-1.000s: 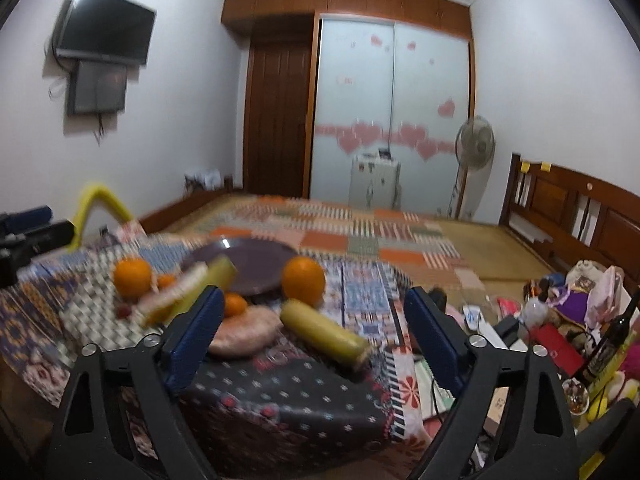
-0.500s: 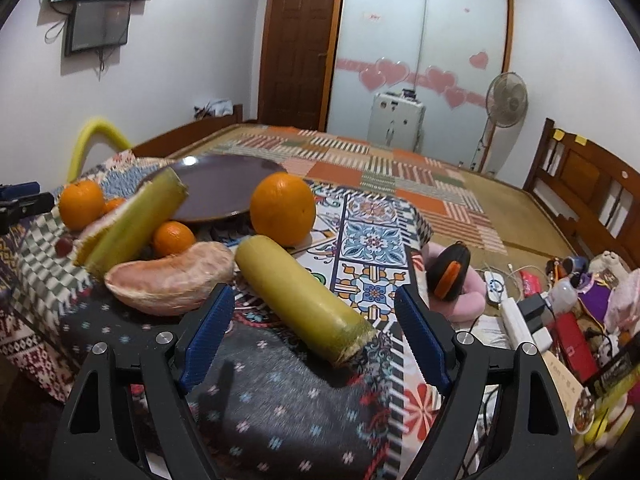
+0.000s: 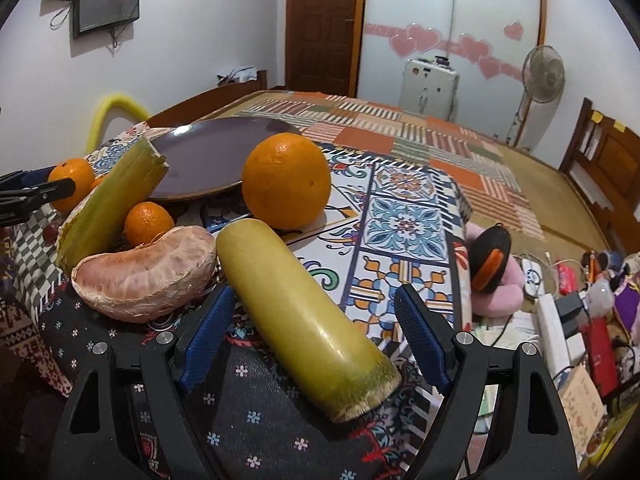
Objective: Organize fruits
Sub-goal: 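Grasp the yellow-green cucumber with the right tool while the left tool grasps a large orange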
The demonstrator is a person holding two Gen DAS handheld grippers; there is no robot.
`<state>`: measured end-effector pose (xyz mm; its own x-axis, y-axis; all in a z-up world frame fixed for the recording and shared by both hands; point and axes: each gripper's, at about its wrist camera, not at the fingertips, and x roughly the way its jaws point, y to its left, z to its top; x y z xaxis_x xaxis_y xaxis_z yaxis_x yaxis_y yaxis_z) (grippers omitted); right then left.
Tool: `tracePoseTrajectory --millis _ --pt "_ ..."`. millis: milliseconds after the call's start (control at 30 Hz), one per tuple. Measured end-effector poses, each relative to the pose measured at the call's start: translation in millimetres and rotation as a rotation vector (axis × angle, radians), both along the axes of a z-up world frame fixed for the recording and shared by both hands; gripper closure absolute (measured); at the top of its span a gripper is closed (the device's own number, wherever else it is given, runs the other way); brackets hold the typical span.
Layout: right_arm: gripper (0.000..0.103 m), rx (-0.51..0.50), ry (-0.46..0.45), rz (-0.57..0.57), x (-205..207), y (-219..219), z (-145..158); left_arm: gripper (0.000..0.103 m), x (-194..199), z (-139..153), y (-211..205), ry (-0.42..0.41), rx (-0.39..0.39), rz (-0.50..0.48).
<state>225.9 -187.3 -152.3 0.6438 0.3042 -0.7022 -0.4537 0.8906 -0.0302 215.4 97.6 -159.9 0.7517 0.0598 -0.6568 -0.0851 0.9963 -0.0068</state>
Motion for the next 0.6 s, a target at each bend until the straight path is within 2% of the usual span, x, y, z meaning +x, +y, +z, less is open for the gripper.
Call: tracePoseTrajectory --millis 67,200,367,500,600 --pt "0.024 0.005 0.019 0.010 2 2 -1 0.025 2 -2 1 0.007 0.000 0.001" --pt "0.033 0.014 0.064 0.031 5 4 -5 0.025 11 -9 5 0.039 -0.019 0.006" --pt "0.053 -0.004 0.073 0.022 2 4 -3 0.025 11 -12 9 0.032 -0.043 -0.003" --pt "0.067 0.008 0.091 -0.005 -4 -1 0 0.034 11 -11 13 0.035 -0.051 0.000" --pt "0.068 0.029 0.116 -0.014 -6 -4 1 0.034 8 -10 17 0.038 -0.074 -0.008"
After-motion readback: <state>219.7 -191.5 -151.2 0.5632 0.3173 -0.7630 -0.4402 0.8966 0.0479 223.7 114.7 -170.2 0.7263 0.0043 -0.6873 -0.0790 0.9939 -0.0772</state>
